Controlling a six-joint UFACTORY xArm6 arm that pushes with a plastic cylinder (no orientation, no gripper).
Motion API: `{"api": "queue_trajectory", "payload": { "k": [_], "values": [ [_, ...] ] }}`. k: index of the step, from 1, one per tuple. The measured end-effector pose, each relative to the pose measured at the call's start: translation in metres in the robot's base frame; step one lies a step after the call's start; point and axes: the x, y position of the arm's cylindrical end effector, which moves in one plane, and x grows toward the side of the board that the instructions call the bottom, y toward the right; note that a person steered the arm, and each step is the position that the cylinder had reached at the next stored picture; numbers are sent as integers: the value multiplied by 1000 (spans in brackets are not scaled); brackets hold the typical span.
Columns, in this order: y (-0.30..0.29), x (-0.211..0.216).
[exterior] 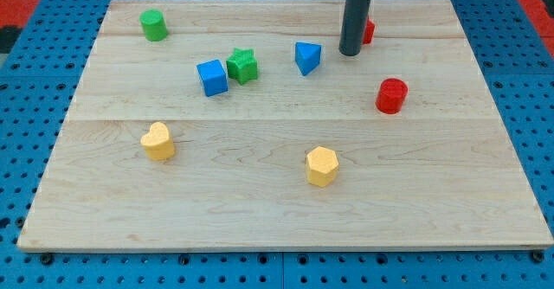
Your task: Push the red star to the top center
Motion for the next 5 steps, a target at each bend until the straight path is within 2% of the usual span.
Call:
{"api": "queue_trajectory", "payload": {
  "k": [2,5],
  "values": [
    [28,-1],
    [49,-48]
  ]
}}
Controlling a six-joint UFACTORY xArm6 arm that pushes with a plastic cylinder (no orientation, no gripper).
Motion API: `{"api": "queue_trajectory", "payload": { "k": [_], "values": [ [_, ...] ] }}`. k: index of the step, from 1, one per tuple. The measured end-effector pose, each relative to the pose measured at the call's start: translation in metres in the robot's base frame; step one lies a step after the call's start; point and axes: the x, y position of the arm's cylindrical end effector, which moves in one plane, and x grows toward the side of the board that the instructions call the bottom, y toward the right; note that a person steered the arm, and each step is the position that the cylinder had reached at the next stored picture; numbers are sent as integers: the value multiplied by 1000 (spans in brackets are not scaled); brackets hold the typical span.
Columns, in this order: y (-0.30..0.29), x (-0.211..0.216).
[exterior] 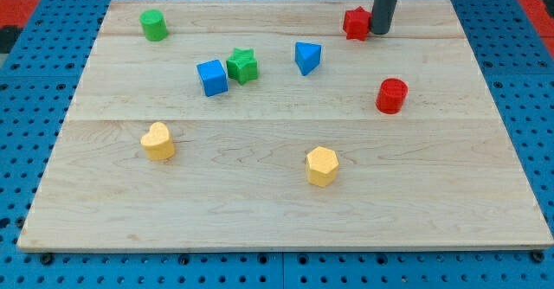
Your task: Push the red star to the top center
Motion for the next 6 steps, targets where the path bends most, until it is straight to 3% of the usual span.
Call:
{"api": "queue_trajectory", "payload": {
  "k": [3,5,6],
  "values": [
    [2,-10],
    [-121,-14],
    [-125,-14]
  ]
}}
